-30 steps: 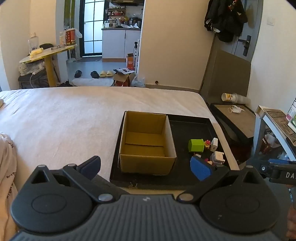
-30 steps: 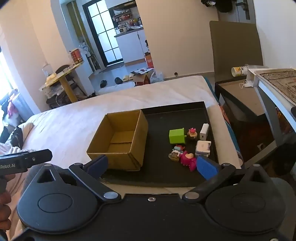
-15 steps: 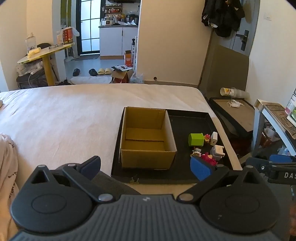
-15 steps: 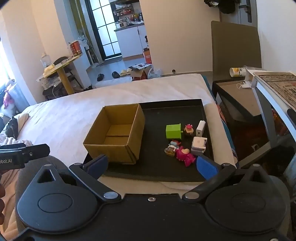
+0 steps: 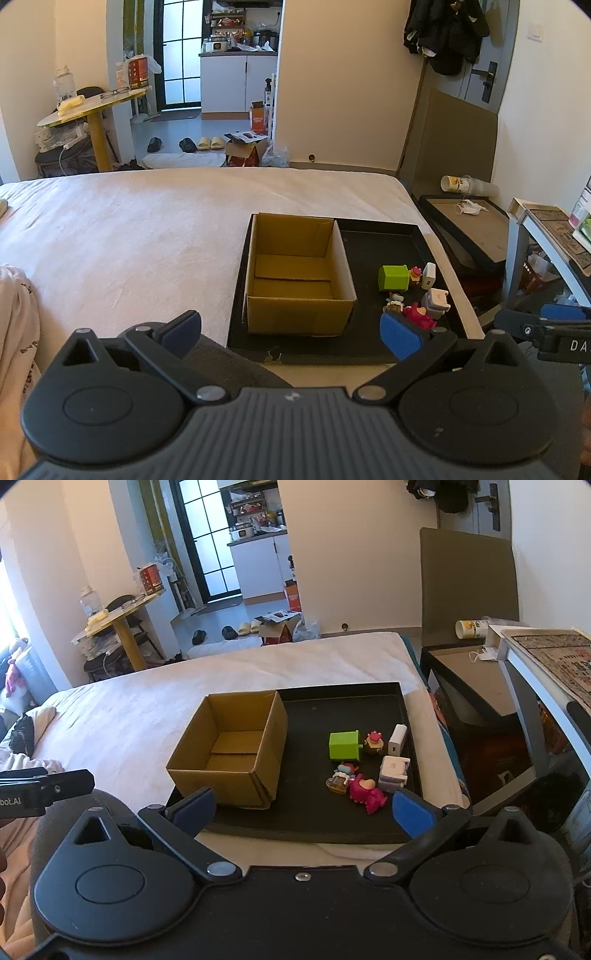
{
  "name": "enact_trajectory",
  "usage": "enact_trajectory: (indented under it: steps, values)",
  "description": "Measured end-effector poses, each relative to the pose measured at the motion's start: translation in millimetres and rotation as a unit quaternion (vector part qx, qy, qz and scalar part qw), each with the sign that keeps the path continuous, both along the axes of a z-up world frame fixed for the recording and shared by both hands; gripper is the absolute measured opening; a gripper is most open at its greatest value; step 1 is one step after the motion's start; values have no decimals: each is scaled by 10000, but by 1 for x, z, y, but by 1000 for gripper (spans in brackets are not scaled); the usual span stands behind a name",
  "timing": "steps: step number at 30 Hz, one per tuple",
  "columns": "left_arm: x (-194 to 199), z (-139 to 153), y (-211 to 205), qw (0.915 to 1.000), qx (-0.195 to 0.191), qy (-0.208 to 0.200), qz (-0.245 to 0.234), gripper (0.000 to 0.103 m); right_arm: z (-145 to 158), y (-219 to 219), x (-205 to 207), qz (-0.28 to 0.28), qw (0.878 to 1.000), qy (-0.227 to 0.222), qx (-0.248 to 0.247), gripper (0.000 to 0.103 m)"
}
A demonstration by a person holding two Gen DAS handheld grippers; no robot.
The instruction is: Organize rigid objects
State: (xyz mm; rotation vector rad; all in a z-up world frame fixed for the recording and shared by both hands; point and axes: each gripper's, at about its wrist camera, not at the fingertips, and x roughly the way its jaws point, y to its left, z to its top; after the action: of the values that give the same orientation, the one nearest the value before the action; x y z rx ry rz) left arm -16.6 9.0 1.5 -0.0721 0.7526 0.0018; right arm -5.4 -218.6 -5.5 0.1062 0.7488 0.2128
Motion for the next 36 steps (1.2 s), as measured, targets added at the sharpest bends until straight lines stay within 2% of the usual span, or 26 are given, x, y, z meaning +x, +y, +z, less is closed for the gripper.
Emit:
enact_trajectory:
  steps: [36]
  values:
    - [-10, 6, 15, 9998, -65, -93, 132, 102, 3, 8, -8, -58, 9998, -40, -190, 103]
